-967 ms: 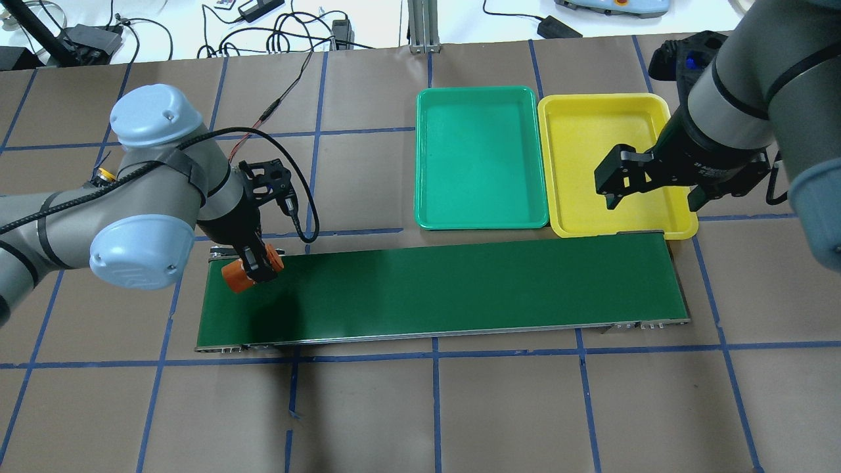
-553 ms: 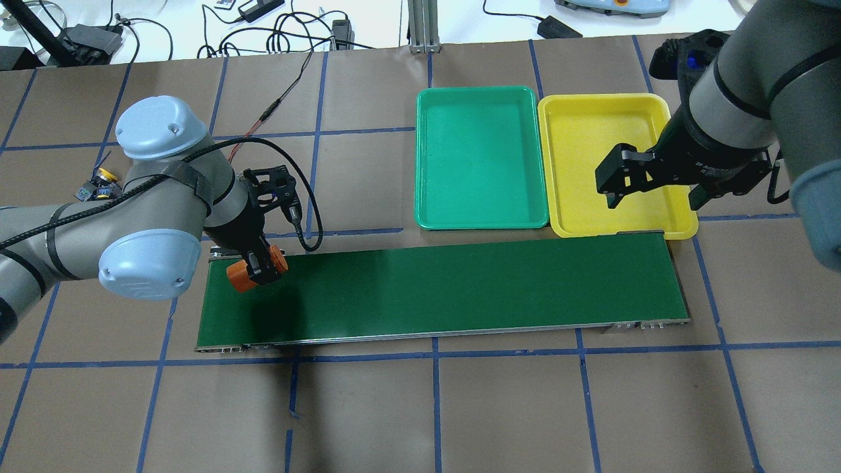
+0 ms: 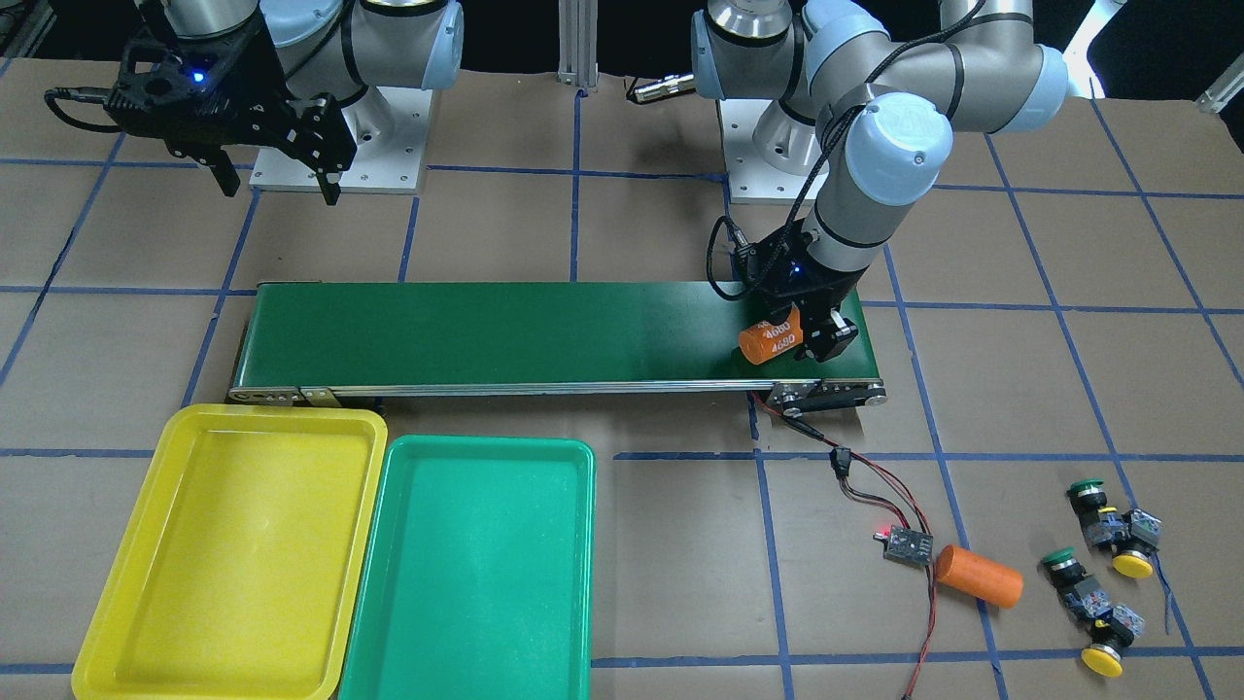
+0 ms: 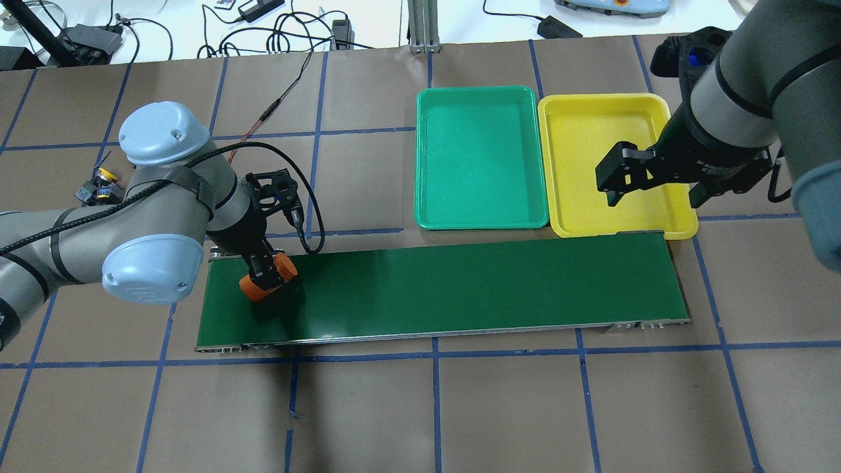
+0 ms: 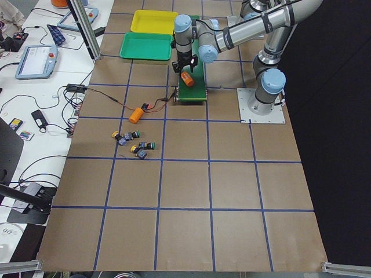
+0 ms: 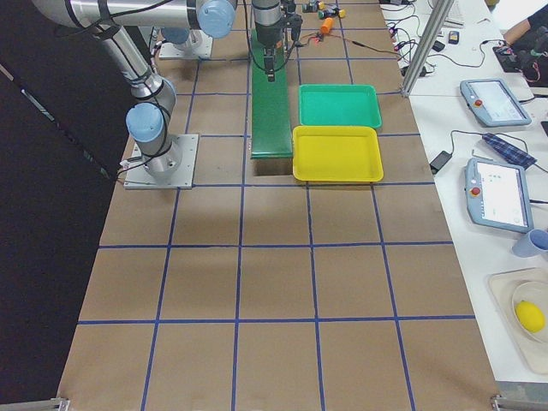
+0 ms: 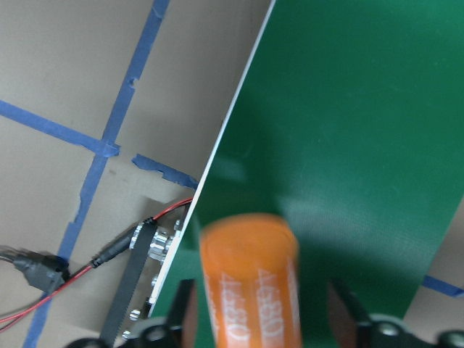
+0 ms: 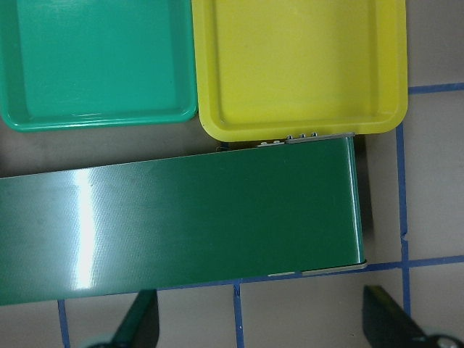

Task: Sort buttons by color to trays
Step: 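Release the orange cell on the belt and lift the left gripper, then reach the left gripper back to the push-button pile and grasp a button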

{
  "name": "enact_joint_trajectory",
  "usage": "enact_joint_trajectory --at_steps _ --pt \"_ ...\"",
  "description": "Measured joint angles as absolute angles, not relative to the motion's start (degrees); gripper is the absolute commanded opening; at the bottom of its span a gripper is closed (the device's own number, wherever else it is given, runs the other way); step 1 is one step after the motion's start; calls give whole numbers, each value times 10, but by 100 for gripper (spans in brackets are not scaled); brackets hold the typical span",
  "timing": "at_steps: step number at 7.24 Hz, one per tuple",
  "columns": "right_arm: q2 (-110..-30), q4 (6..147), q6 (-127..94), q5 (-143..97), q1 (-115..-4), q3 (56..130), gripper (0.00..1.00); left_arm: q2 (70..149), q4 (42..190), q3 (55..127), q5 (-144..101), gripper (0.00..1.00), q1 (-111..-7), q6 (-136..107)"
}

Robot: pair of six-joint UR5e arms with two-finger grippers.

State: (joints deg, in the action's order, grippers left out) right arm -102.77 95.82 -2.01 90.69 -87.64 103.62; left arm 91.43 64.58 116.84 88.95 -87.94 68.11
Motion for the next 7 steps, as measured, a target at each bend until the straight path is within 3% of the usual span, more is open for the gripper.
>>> enact_joint_trajectory --at_steps 2,3,7 --pt "-1029 958 -20 907 -876 1036 100 923 654 1121 889 100 -864 716" --pt "-1029 959 -19 907 -876 1036 100 951 668 1062 886 100 -831 778" --pt "-1030 958 -14 907 -866 1036 100 1185 708 756 866 100 -725 922"
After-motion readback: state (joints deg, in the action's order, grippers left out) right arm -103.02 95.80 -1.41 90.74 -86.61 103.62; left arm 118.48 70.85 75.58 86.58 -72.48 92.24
